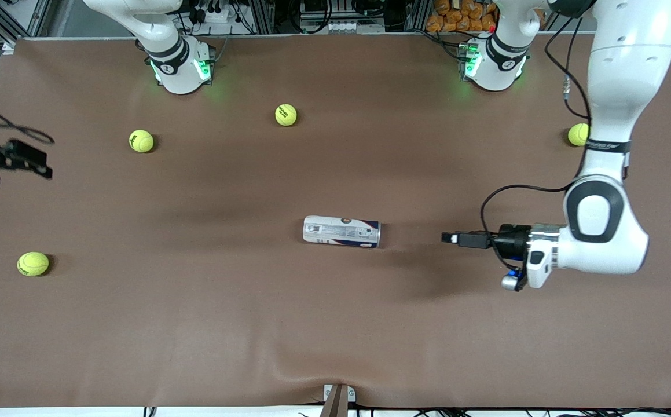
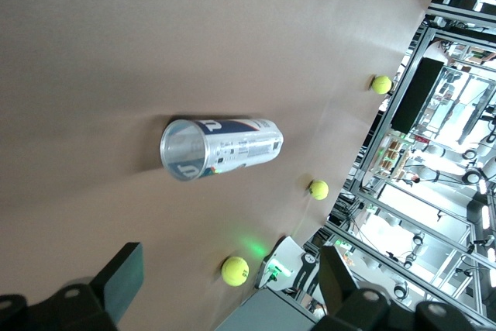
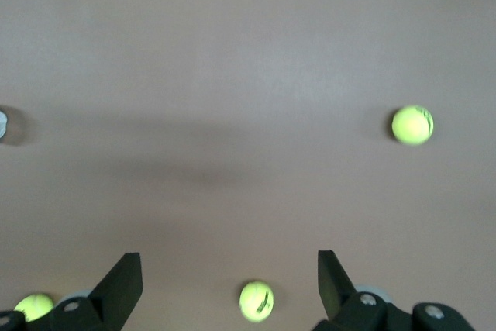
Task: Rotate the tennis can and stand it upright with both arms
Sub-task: 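Grasp the can's open end with the left gripper, right gripper withdrawing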
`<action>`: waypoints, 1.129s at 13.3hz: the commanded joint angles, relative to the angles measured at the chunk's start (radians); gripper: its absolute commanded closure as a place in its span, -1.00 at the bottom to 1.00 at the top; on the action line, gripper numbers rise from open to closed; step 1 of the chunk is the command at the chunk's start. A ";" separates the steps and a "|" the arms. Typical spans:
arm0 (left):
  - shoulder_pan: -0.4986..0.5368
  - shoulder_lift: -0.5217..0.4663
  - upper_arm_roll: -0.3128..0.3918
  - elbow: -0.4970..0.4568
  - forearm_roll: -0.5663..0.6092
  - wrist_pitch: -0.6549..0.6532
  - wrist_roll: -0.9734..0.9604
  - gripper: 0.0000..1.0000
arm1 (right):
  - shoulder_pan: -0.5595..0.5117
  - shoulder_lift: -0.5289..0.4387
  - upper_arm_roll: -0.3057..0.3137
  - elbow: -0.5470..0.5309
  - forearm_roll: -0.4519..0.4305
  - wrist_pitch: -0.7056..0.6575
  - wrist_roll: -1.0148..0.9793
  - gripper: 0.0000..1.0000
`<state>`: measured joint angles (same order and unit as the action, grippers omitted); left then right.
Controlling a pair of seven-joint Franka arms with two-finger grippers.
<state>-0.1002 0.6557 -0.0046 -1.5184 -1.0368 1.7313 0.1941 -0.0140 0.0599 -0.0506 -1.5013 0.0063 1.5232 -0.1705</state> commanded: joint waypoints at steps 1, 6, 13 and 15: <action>-0.042 0.076 0.000 0.015 -0.070 0.045 0.120 -1.00 | -0.026 -0.135 0.023 -0.160 0.009 0.008 0.125 -1.00; -0.076 0.195 0.000 0.015 -0.189 0.057 0.277 -1.00 | -0.046 -0.115 0.018 -0.125 -0.002 0.025 0.161 -1.00; -0.150 0.220 0.000 0.004 -0.324 0.117 0.280 -1.00 | -0.069 -0.098 0.020 -0.077 0.001 0.028 0.200 -1.00; -0.159 0.226 0.000 0.004 -0.327 0.137 0.280 -1.00 | -0.066 -0.092 0.020 -0.057 -0.002 0.017 0.198 -1.00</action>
<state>-0.2507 0.8704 -0.0071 -1.5194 -1.3375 1.8483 0.4682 -0.0686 -0.0471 -0.0447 -1.5959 0.0053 1.5562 0.0107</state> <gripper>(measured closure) 0.000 0.000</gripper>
